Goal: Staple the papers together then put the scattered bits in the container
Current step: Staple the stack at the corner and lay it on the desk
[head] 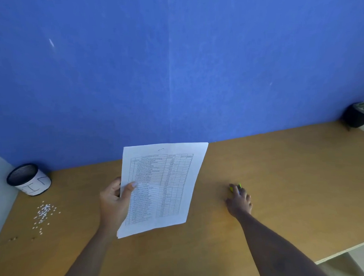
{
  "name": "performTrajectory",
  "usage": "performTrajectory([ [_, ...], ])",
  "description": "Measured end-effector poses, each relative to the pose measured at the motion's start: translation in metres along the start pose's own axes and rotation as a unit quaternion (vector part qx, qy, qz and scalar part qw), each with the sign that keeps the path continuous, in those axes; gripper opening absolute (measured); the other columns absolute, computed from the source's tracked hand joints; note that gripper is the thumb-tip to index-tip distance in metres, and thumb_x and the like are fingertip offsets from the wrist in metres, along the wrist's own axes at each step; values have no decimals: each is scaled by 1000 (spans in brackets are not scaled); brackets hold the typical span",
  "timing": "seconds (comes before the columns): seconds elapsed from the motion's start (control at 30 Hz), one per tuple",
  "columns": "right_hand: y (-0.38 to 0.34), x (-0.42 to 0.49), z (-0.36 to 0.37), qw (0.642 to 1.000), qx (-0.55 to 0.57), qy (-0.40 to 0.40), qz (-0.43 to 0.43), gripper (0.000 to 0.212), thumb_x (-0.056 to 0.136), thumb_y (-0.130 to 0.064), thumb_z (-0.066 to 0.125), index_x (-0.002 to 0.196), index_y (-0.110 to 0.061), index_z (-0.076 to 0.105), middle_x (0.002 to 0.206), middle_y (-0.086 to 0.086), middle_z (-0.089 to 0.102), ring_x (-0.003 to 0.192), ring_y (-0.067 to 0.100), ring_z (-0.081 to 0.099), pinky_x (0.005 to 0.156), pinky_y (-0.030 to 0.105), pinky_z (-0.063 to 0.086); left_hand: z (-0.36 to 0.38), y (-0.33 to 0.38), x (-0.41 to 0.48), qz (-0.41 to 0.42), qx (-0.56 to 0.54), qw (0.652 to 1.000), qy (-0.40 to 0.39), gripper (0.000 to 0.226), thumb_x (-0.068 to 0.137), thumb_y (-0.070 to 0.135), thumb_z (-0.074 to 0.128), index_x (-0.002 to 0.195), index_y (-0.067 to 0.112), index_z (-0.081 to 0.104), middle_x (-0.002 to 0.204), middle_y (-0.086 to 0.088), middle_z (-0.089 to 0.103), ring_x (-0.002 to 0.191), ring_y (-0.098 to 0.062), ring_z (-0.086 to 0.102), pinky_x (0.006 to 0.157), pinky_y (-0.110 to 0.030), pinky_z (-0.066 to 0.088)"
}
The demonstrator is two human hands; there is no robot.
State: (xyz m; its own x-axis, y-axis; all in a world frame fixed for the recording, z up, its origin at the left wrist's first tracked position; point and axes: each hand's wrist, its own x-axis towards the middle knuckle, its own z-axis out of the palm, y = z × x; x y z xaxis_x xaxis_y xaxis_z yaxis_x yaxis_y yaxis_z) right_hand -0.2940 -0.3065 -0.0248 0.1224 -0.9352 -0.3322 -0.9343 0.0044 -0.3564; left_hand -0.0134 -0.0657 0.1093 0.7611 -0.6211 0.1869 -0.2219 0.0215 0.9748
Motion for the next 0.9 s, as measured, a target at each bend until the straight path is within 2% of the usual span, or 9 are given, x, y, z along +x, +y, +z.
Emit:
performTrajectory([
  [0.1,1,-4,5,996,-73,36,-39,42,95,-21,50,133,-33,37,134,8,36,120,35,39,93,47,43,-1,0,0,11,5,1000,0,12,85,25,71,83,37,72,72,-14,58,68,-23,48,63,-37,40],
  [0.17,3,-8,8,985,-139,55,-81,43,95,-13,45,133,-30,36,124,7,40,113,33,43,84,44,49,-3,1,0,11,7,1000,-2,2,84,32,73,83,34,72,71,-15,56,66,-22,47,62,-35,39],
  [0.27,3,-13,8,983,-137,56,-111,48,95,-6,42,136,-29,32,121,6,45,110,30,46,80,40,49,-5,1,-1,15,18,1000,6,13,82,34,72,81,22,68,63,-22,50,57,-16,39,50,-25,31],
  [0.37,-2,-16,7,992,0,32,-125,48,95,-6,42,137,-27,29,124,9,51,113,32,48,78,37,43,-9,1,-3,22,23,999,22,30,78,42,71,80,12,66,57,-20,40,51,-9,30,45,-23,25],
  [0.47,-24,-21,2,972,207,4,-107,45,96,-11,50,137,-18,34,127,13,55,113,31,53,82,33,41,-14,5,-5,18,33,999,23,13,84,34,71,78,23,67,53,-10,41,49,-6,30,45,-22,25],
  [0.57,-56,-34,-3,940,330,0,-91,37,96,-13,54,133,-9,47,119,11,60,99,25,58,78,29,41,-15,6,-7,23,41,998,35,22,87,12,69,71,24,61,45,14,37,45,-3,27,43,-17,22],
  [0.67,-84,-59,-17,885,455,-59,-80,26,100,-21,47,121,-8,56,91,1,57,73,14,54,61,28,47,-18,10,-9,17,44,998,43,27,88,5,67,68,21,58,43,16,38,43,-3,29,43,-15,23],
  [0.83,-118,-96,-47,739,643,-193,-50,29,104,-24,34,116,-13,58,93,-1,60,70,16,54,58,29,42,-24,15,-12,21,42,997,56,8,88,4,66,82,9,66,51,17,55,47,0,42,47,-11,31],
  [0.9,-126,-103,-56,719,656,-219,-69,33,104,-29,34,115,-13,60,93,1,58,64,15,49,54,27,36,-29,13,-13,16,38,997,63,5,88,6,67,84,10,67,52,16,55,49,0,42,48,-12,32],
])
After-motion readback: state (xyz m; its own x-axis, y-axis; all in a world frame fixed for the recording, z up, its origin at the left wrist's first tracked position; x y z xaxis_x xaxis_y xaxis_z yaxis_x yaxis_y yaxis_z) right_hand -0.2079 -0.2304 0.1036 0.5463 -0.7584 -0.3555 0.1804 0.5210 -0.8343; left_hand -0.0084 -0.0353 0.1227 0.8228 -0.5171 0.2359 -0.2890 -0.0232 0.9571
